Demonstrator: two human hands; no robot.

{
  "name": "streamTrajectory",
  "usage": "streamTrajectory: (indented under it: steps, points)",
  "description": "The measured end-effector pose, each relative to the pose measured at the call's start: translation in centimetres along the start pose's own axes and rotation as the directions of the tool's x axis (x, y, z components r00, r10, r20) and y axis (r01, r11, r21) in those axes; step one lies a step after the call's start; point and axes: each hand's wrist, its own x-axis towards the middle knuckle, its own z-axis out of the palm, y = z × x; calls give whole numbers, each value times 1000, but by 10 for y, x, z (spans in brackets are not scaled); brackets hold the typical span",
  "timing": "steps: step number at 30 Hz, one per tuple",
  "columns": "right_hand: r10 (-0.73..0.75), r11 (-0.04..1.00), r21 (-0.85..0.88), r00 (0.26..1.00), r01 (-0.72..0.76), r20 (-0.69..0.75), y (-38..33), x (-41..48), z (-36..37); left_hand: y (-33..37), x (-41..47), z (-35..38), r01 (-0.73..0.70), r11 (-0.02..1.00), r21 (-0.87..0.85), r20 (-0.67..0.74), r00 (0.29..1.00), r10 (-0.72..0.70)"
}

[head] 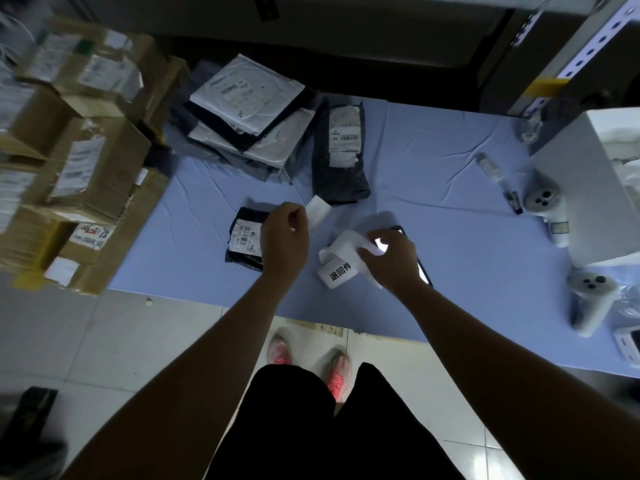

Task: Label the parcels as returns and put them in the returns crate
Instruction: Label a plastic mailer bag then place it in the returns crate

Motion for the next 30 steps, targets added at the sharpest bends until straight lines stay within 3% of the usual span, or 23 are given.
streamTrajectory:
  steps: [2,4,8,11,15,16,18,20,21,23,25,27,30]
  points:
    - [-29,997,69,999,31,-38,-11,-2,4,0,0,-3,-74,996,56,-53,996,77]
    - [-1,973,232,998,-14,63,-30,-2,7,0,-1,-7,-195,970,147,-50,978,204]
    - [100,679,681,954,-274,284,-67,0,7,-4,-7,-17,-488,816,309,65,867,494]
    - [116,624,728,954,-286,275,-78,2,14,-14,-9,-28,-619,712,332,123,777,618]
    - [151,661,698,960,-276,237,-86,3,26,-31,-10,-43,-681,632,370,129,712,691]
    - [157,683,679,962,-269,222,-88,2,30,-36,-10,-47,-651,661,374,123,741,660]
    - [166,715,652,967,-252,192,-92,3,38,-45,-9,-56,-494,813,309,149,869,472]
    - [166,725,646,971,-238,171,-97,4,46,-49,-7,-62,-193,971,142,196,967,164]
    - [170,728,644,972,-236,163,-100,4,50,-47,-6,-64,-2,1000,10,209,978,0]
    - [192,718,653,970,-243,150,-105,5,59,-41,6,-66,387,882,-268,272,909,-316]
    - [202,678,691,967,-251,153,-110,4,67,-40,21,-68,593,694,-410,365,803,-471]
    - [183,698,678,973,-230,142,-114,4,76,-48,33,-72,630,653,-420,420,773,-476]
    - [197,762,607,974,-226,115,-116,6,87,-62,48,-75,580,744,-331,396,801,-449]
